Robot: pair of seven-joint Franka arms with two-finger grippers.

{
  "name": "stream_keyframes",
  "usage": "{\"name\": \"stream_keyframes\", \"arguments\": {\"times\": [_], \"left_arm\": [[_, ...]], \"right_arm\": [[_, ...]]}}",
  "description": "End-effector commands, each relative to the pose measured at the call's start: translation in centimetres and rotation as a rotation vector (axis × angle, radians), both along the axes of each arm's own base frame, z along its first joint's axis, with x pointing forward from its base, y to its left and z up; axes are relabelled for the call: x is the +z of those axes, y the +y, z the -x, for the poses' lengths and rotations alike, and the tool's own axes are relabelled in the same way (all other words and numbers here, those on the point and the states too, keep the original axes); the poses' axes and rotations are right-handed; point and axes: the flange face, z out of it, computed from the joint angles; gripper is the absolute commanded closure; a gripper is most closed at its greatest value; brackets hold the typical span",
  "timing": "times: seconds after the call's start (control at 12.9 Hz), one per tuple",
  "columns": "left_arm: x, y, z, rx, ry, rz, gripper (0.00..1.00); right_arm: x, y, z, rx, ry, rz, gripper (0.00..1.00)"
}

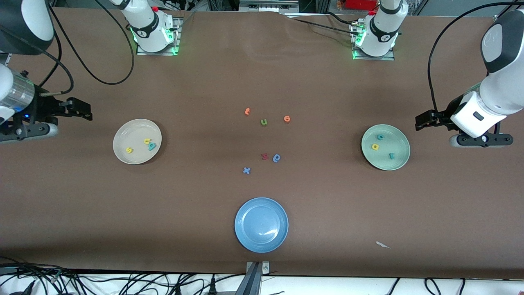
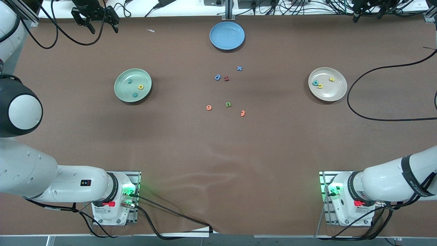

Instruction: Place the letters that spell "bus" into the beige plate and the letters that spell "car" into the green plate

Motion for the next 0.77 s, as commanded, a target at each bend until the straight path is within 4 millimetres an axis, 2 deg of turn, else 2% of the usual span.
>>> {"name": "stream_keyframes", "arguments": {"times": [0.0, 0.39, 0.7], "left_arm": [[-0.1, 0.0, 0.07, -0.013, -0.002, 0.02, 0.0], [-0.19, 0.0, 0.04, -0.013, 0.0, 0.02, 0.0], [-0.12, 0.0, 0.02, -0.013, -0.002, 0.02, 0.0]], "right_arm": [[1.62, -0.1, 0.79, -0.019, 0.005, -0.011, 0.0], [1.61, -0.64, 1.2, -0.027, 0.034, -0.007, 0.0], [1.78, -0.24, 0.91, -0.024, 0.019, -0.001, 0.0]]}}
